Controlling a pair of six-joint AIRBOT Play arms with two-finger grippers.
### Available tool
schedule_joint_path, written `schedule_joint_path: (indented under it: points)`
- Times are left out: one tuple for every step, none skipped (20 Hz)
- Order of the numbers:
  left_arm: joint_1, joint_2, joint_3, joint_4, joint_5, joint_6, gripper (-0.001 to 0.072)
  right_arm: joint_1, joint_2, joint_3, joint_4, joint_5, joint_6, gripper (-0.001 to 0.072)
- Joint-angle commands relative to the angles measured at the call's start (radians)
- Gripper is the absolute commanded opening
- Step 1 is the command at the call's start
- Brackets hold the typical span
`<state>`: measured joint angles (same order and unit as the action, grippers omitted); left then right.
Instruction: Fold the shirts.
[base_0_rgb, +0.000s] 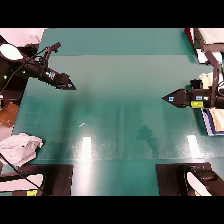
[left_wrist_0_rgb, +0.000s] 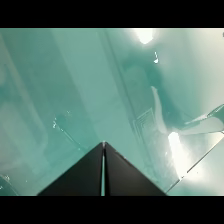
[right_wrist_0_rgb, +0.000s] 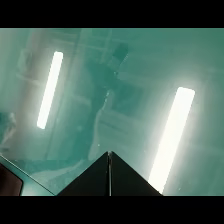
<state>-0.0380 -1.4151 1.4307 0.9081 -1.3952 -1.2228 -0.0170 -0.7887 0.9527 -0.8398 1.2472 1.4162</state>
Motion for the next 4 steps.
schedule_joint_path:
  points:
    - [0.0, -0.001, 0.0, 0.0, 0.0, 0.0, 0.0027, 0.025, 0.002, -0.001, 0.001, -0.017, 0.0, 0.0015]
    - [0.0, -0.001, 0.0, 0.0, 0.0, 0.0, 0.0027, 0.025, 0.002, -0.001, 0.001, -0.017, 0.0, 0.0015]
    - [0.0, -0.001, 0.0, 0.0, 0.0, 0.0, 0.0027, 0.025, 0.002, -0.001, 0.001, -0.016, 0.0, 0.0015]
    - [0.0, -0.001, 0.0, 0.0, 0.0, 0.0, 0.0027, 0.025, 0.002, -0.001, 0.001, -0.013, 0.0, 0.0015]
